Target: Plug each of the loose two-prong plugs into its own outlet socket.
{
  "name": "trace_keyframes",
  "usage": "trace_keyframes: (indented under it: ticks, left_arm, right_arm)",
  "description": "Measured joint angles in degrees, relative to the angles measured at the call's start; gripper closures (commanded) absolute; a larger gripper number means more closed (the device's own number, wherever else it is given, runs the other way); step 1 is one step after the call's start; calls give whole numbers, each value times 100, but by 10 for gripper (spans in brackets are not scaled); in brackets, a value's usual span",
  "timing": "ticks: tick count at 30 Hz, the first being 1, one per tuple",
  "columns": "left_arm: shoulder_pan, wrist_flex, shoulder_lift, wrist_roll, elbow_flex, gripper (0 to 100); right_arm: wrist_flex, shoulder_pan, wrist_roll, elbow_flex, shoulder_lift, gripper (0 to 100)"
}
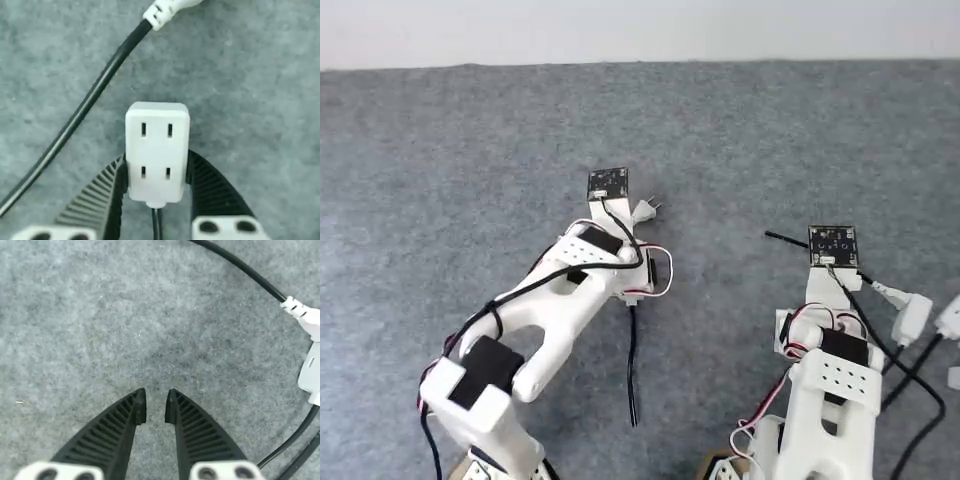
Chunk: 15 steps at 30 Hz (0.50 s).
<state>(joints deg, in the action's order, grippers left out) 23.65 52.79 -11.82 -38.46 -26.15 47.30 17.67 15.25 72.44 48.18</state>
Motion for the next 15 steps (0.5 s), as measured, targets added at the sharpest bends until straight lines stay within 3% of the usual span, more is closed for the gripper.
trace_keyframes:
  ticks: [9, 15]
  left_arm:
    - [0, 35, -88, -79, 79, 985]
    - [0, 308, -132, 457, 237, 984]
  right_arm:
    - [0, 0, 0, 0, 0, 915]
    - [0, 0, 0, 0, 0, 915]
